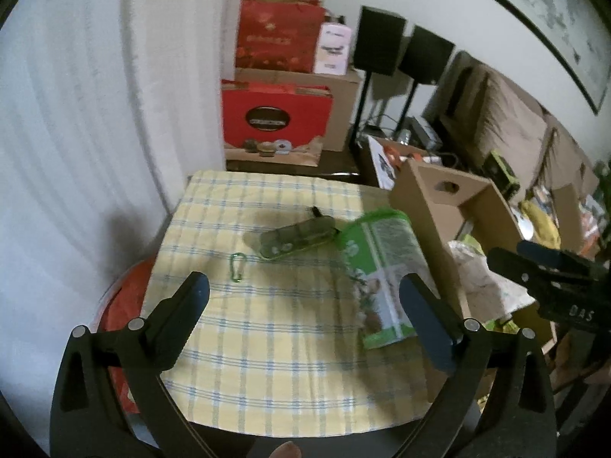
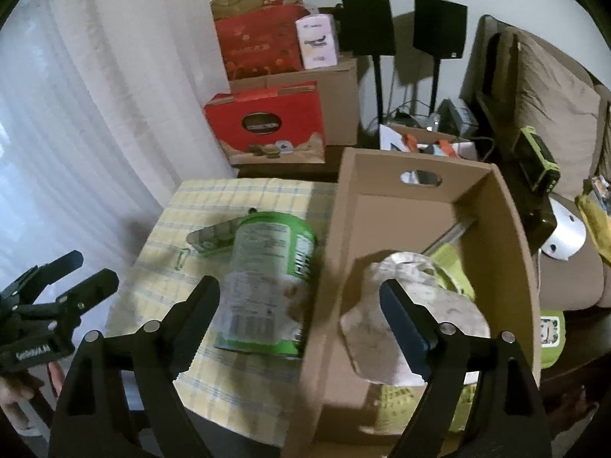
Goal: Organize objects
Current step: 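Move the left gripper to the green carabiner on the table, then grasp the green carabiner with the left gripper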
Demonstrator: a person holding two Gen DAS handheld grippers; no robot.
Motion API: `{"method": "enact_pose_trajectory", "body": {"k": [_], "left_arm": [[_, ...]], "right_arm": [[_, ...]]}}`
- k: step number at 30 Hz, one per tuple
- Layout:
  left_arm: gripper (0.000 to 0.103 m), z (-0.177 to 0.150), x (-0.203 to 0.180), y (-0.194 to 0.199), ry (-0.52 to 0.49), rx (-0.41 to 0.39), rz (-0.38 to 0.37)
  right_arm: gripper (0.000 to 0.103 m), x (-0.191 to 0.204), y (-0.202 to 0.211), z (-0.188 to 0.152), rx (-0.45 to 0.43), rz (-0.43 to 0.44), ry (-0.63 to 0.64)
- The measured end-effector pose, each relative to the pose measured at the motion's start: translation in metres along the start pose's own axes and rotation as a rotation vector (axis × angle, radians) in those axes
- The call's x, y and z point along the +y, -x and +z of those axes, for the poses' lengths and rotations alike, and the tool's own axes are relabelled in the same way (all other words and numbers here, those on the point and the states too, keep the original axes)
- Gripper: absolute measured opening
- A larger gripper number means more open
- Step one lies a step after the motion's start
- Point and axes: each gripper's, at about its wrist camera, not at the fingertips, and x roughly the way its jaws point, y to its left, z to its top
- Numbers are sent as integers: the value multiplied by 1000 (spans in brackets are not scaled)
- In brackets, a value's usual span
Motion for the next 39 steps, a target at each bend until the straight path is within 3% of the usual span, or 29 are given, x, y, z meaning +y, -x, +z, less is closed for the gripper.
{"method": "enact_pose_trajectory", "body": {"k": [2,12,17,23,25,27,32,39], "left_arm": [[100,3,12,-1,22,-1,13],[102,6,64,-21,87,12,103],[101,-4,81,-55,83,78,124],[90,-15,94,-100,118,150,81],[78,-16,96,-113,121,173,77],[73,-17,95,-130,114,197,76],[68,-17,91,-160,73,232,104],[63,-17,90,-181,57,255,101]], "right_arm": [[103,3,-5,3,16,36,-15],[102,32,-27,20,27,70,30],[102,46,-42,31,35,73,65],[102,53,-65,42,67,81,70],[102,55,-72,44,81,94,59],[101,56,-81,46,96,101,55],[95,63,-106,56,140,86,76],[95,75,-142,69,204,82,93]]}}
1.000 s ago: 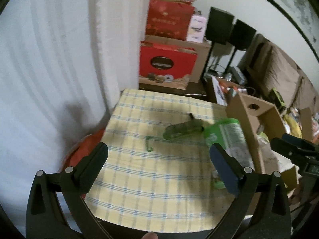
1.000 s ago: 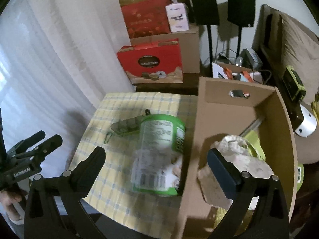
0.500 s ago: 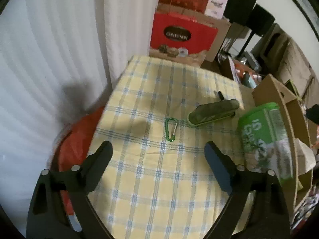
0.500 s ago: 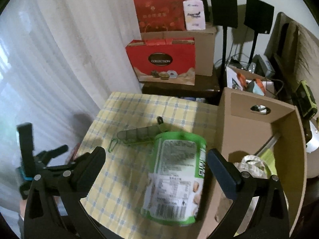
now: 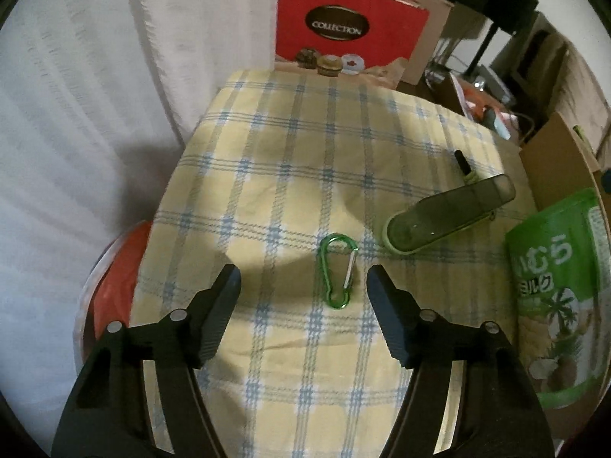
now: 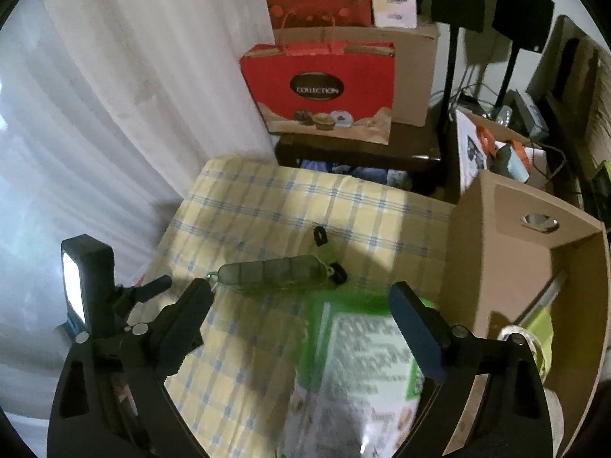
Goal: Organize objects
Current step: 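Grasp the green carabiner with the left gripper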
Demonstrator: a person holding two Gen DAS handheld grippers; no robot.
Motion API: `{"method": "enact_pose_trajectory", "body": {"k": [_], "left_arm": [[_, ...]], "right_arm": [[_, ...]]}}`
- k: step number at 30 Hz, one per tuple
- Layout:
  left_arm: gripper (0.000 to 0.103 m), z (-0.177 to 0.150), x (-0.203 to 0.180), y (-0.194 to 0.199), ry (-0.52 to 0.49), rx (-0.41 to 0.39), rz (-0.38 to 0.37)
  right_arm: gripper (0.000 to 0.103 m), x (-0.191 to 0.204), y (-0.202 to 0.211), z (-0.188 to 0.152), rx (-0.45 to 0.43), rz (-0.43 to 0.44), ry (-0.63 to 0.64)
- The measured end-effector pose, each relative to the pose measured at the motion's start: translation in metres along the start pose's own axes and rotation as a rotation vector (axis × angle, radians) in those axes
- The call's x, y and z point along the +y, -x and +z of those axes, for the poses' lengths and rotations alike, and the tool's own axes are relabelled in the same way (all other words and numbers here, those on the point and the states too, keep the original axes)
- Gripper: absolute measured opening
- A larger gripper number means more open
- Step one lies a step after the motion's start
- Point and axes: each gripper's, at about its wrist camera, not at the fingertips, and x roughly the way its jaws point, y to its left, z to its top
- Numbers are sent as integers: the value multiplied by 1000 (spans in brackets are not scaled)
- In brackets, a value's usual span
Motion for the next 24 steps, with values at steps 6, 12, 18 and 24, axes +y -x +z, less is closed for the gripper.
{"method": "enact_pose_trajectory", "body": {"k": [6,12,18,24], "left_arm": [[54,3,-7,-8,-35,-11,19],[25,3,-12,-8,-69,-40,20],[19,5,-3,-8,-62,-31,-8],[19,4,18,-2,-1,-28,-44]], "right_arm": [[95,16,-32,20,68,-39,53],[95,26,-56,25,123,-64,95],[95,29,-71,25,165,-38,119],[95,41,-79,24,193,-54,270]]}}
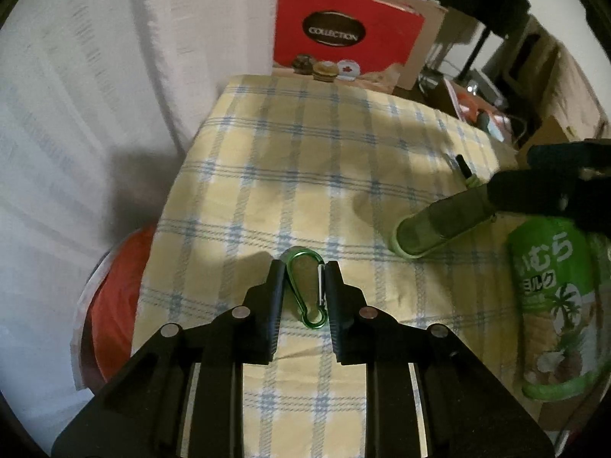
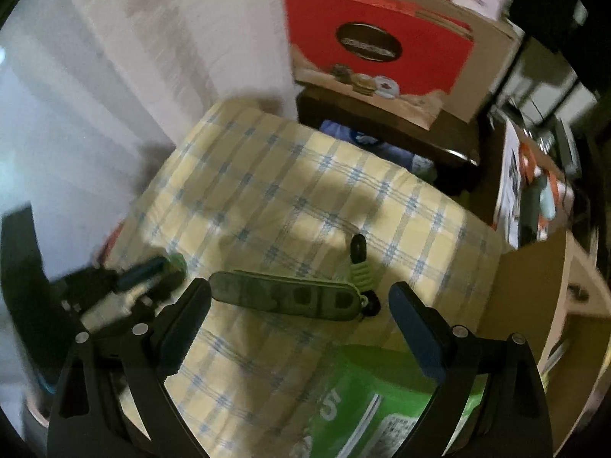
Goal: Organize objects
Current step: 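Grasp the green carabiner with the left gripper, then grasp the clear green-lidded case with the right gripper while the left holds the carabiner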
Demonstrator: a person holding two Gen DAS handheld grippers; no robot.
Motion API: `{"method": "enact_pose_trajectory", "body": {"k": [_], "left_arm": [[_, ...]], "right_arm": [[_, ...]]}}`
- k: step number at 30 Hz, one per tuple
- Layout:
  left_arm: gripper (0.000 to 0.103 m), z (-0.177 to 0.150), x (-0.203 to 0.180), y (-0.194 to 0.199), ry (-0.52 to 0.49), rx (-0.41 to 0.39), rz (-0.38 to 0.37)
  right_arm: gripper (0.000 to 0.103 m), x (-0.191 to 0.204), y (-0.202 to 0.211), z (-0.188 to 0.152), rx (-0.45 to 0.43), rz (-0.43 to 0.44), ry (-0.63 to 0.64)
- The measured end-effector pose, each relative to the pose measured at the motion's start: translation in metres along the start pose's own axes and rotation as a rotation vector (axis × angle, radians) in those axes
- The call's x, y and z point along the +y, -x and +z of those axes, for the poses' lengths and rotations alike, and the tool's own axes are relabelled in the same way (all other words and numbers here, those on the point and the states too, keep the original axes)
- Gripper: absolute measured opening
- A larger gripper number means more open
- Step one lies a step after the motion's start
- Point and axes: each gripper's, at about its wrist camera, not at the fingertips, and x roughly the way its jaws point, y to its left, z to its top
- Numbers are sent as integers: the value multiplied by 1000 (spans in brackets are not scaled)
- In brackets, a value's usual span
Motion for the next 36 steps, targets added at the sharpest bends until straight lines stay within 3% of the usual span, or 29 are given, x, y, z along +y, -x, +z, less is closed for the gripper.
{"method": "enact_pose_trajectory", "body": {"k": [10,14,17,27,36], "left_arm": [[19,-2,18,13,60,-5,-44],[19,-4,24,15,87,-2,-73],[19,-5,27,13,92,2,-75],[19,-8,28,17,103,-4,-85],[19,-9,21,20,96,-6,-93]], "right_arm": [[89,39,-18,-1,84,-10,332],[88,42,-27,-3,125,-57,438],[83,38,-37,-3,146,-87,454],[43,42,-60,-3,172,-54,449],[27,44,-56,8,116,-75,386]]}}
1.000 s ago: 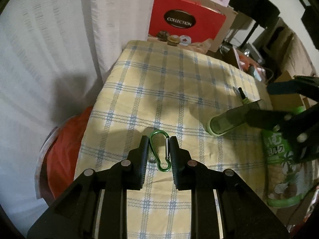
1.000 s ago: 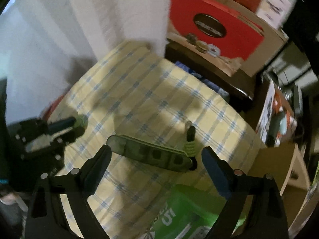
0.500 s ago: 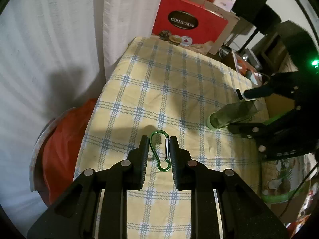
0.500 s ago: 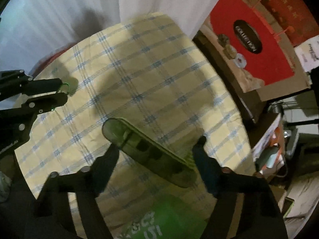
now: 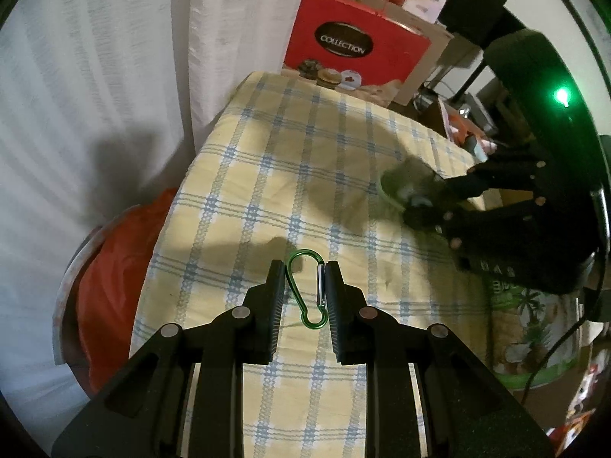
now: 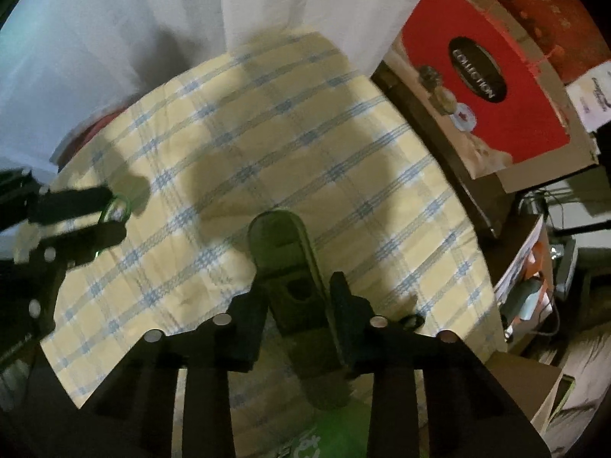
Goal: Organize objects
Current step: 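Grasp the clear green-lidded case with the right gripper while the left holds the carabiner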
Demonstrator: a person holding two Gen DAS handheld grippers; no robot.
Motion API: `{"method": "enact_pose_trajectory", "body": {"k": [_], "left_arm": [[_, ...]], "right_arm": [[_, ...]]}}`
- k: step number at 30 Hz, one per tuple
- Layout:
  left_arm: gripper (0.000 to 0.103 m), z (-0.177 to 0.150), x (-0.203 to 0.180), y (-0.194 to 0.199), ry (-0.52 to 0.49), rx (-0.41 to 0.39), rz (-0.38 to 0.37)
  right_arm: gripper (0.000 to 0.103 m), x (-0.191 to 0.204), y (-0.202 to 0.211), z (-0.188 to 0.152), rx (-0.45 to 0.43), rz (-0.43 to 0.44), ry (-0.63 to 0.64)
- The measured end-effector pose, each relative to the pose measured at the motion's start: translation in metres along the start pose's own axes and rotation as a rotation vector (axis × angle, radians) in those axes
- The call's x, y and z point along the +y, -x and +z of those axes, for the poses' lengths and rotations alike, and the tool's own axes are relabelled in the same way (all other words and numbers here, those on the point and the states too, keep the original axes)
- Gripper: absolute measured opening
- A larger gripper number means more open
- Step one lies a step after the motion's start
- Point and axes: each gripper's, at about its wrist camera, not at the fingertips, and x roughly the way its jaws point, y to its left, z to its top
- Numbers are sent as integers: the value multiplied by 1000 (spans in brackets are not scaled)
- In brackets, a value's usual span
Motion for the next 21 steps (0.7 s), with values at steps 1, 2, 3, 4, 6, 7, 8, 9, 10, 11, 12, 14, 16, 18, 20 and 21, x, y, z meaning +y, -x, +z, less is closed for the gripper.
{"method": "enact_pose_trajectory", "body": {"k": [1,2,3,4,6,7,8,9,10,11,12,14,16,18,20,21], "left_arm": [[19,0,0,1,-1,-2,0],[19,0,-1,2,-1,-4,-1],[19,1,-2,4,-2,-7,-3],[19,1,-3,4,-2,-9,-5],[19,2,-5,8,-3,-16,-7],[19,2,-7,10,-4,-21,-8],[19,3,-8,14,-5,-27,-12],[19,4,-10,17,-7,-33,-16],[19,5,-12,20,-9,-38,-20],[19,7,-15,25,-14,-46,-27],[19,8,-18,28,-18,-52,-30],[19,11,-25,37,-30,-65,-35],[19,13,-33,45,-42,-79,-44],[19,17,-42,56,-54,-92,-61],[19,20,-51,66,-71,-106,-73],[19,21,-55,71,-78,-112,-78]], "right_arm": [[27,-3,3,0,-19,10,-20],[27,-7,7,1,-37,16,-41],[27,-10,11,2,-58,23,-63],[27,-14,17,2,-81,28,-85],[27,-20,28,2,-126,39,-120],[27,-23,35,1,-151,47,-140],[27,-25,40,0,-167,58,-155],[27,-27,46,-1,-184,68,-168],[27,-27,54,-2,-202,76,-179],[27,-27,61,-4,-218,81,-187],[27,-27,69,-5,-234,87,-194],[27,-31,82,-8,-263,96,-222],[27,-33,99,-13,-291,114,-258],[27,-33,117,-19,-322,132,-287],[27,-36,133,-25,-344,164,-308],[27,-37,139,-28,-351,169,-317]]}}
